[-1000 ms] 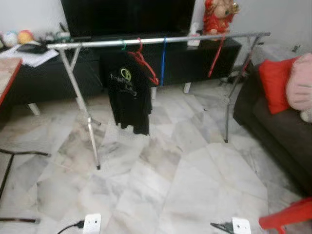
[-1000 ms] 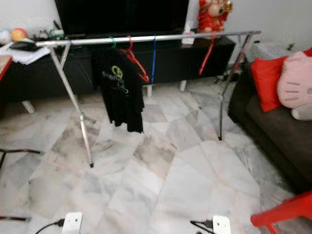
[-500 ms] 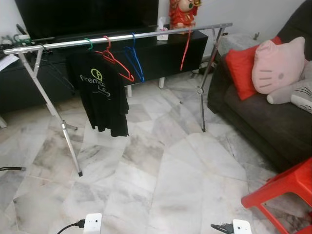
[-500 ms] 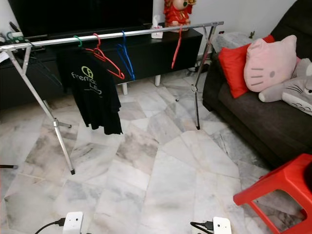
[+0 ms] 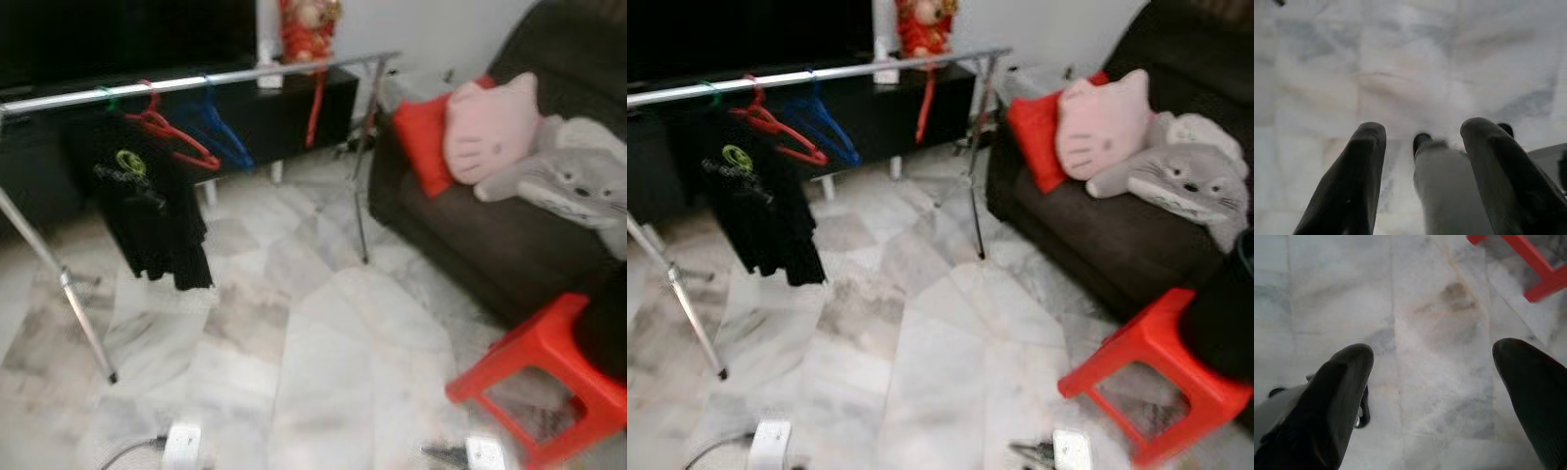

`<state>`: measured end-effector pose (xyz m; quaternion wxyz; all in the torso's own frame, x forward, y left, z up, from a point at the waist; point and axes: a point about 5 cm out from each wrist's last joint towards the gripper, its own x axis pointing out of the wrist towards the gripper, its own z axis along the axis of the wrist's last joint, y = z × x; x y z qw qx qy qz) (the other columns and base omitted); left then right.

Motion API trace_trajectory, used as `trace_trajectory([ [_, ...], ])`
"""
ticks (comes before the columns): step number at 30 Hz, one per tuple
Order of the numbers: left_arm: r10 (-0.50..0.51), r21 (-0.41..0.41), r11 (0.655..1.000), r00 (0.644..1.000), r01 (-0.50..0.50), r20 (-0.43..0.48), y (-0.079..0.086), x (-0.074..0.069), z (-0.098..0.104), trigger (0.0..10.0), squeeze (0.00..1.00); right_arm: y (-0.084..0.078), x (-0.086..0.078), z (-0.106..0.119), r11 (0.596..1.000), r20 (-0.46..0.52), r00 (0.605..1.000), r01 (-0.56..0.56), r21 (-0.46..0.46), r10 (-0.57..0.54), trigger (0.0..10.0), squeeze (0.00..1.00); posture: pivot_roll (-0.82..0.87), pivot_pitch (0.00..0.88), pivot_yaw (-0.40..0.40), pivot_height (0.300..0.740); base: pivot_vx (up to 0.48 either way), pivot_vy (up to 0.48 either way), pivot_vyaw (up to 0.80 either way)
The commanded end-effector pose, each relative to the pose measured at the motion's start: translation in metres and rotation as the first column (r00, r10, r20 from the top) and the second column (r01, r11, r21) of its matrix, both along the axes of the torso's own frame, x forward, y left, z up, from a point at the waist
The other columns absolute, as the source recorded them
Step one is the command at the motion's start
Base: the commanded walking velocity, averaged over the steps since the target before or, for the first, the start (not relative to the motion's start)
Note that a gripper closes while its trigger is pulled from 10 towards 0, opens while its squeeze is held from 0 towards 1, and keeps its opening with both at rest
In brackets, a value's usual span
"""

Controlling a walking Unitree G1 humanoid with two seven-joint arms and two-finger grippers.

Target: Hang hanger

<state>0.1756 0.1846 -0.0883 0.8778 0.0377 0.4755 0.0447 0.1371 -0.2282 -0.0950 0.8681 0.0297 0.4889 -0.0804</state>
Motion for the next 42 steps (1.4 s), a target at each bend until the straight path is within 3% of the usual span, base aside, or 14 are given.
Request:
trace_trajectory([
  [1, -0.008, 0.018, 1.0, 1.0, 0.008, -0.027, 0.0056, -0.0074, -0.0028, 10.0, 0.0, 0.0044, -0.0037, -0.0024, 1.0, -0.016, 1.0, -0.003, 0.011, 0.003, 10.0, 0.0, -0.03, 0.0, -0.068, 0.74, 0.0, 0.0, -0.71],
  [42, -0.022, 0.033, 0.999, 1.0, 0.022, -0.018, 0.0052, -0.005, -0.0017, 10.0, 0.0, 0.003, -0.0032, -0.0021, 0.999, -0.011, 0.999, 0.036, 0.007, -0.036, 10.0, 0.0, -0.03, 0.0, -0.071, 0.74, 0.0, -0.055, -0.71],
])
